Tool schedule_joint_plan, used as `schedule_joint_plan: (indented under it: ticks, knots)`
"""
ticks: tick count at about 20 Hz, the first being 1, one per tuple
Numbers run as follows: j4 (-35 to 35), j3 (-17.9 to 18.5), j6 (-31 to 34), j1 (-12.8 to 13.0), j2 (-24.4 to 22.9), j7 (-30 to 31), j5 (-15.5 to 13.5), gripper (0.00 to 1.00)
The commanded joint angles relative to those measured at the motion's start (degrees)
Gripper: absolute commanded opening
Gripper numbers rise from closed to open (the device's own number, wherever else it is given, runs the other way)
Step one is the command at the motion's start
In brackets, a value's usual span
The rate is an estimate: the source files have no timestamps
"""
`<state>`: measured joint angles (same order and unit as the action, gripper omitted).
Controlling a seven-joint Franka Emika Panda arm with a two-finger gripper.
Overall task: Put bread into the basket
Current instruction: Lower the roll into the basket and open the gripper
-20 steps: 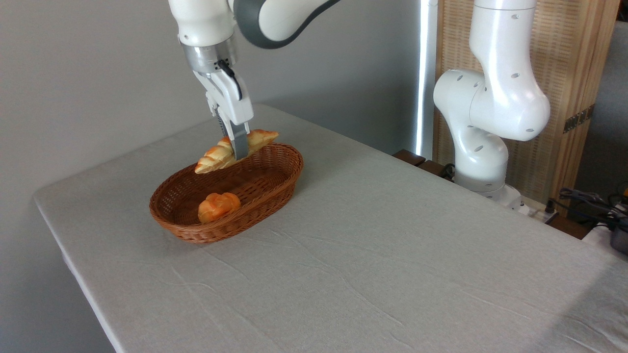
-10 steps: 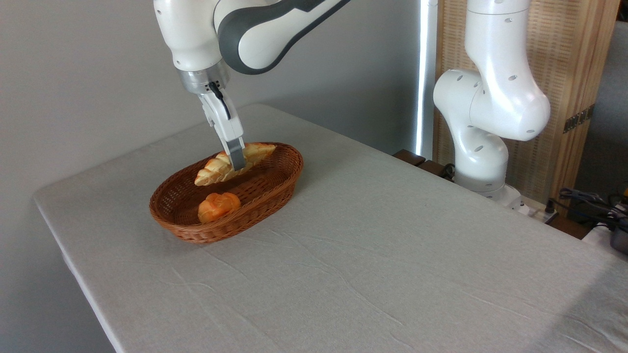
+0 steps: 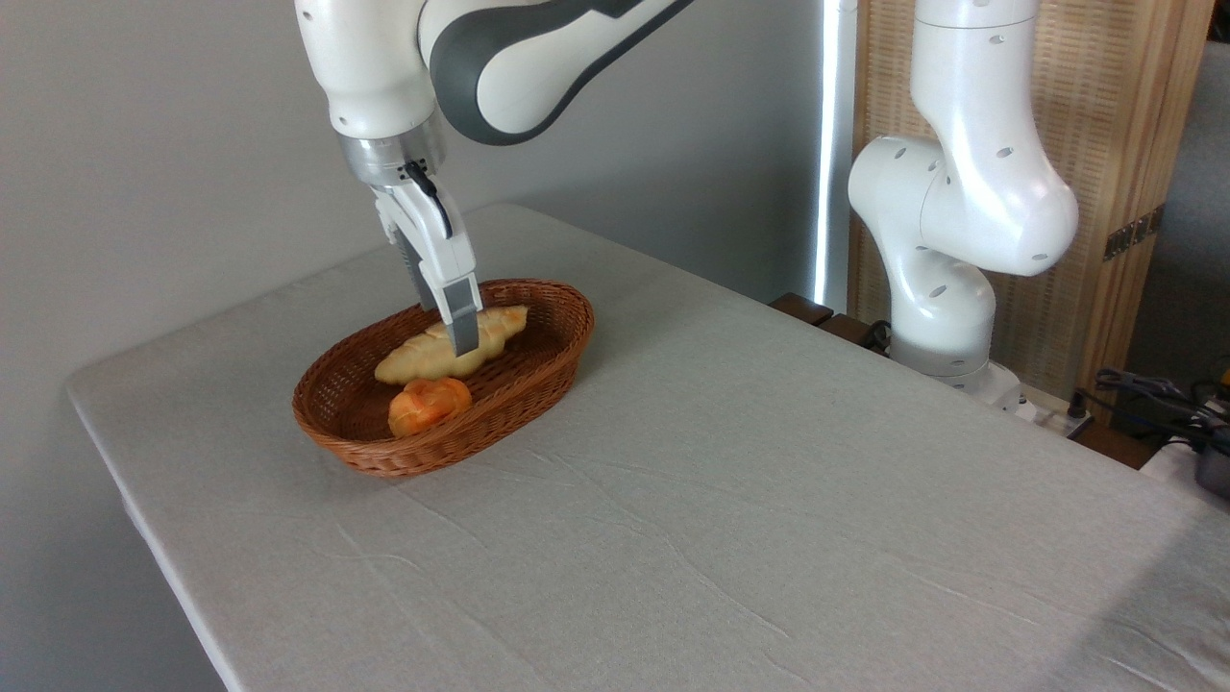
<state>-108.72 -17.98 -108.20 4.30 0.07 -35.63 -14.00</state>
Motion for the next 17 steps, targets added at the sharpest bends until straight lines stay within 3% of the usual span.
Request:
schedule_joint_plan:
  ticks: [1,5,8,10,12,17]
  knots:
    - [4.56,6.45,2.1,0.1,-0.77,-0.05,-0.06,1.0]
    - [8.52,13.13,4.22,0.1,-0.86,-0.23,0.2,1.0]
    - [8.7,15.95,5.71,0.1,-1.65,-1.11,5.89,1.0]
    - [9.83,18.49,9.91,0.1,-2.27,-2.77,7.67,1.0]
    - [11.25,20.08,11.69,0.1,-2.36,-7.07,7.93,1.0]
    - [11.78,21.41,11.69,0.1,-2.36,-7.79,7.93,1.0]
